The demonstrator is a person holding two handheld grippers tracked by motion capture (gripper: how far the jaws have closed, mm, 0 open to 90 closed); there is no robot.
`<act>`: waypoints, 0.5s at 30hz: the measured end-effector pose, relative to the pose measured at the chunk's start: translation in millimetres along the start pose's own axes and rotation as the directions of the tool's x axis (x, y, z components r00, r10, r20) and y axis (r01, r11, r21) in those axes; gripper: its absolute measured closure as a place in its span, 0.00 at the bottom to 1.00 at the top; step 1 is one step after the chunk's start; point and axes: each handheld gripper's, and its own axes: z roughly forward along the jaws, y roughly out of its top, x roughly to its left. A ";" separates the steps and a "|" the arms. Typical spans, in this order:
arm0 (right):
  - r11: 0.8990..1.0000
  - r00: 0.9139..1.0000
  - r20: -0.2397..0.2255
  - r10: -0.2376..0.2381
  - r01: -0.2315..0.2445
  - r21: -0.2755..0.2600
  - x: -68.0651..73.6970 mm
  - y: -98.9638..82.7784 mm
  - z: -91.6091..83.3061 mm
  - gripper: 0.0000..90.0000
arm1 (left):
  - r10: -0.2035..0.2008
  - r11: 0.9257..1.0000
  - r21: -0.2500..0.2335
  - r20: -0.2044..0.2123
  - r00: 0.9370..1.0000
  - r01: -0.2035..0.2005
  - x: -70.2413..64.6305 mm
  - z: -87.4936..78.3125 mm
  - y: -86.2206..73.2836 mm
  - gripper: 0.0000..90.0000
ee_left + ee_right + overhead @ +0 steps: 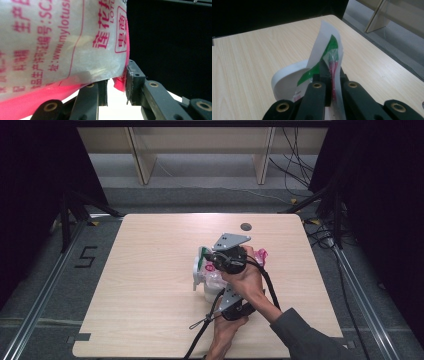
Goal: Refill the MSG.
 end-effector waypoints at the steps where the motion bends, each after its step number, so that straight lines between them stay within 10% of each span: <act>1: 1.000 1.000 -0.001 0.004 -0.004 0.001 0.0 0.3 0.0 1.00 | 0.001 1.000 0.003 -0.002 1.000 -0.001 0.2 -0.2 0.1 0.82; 15: 1.000 1.000 0.000 -0.004 0.004 0.008 1.2 -0.4 -0.5 1.00 | 0.008 1.000 -0.015 0.013 1.000 -0.008 -1.1 1.7 0.1 0.82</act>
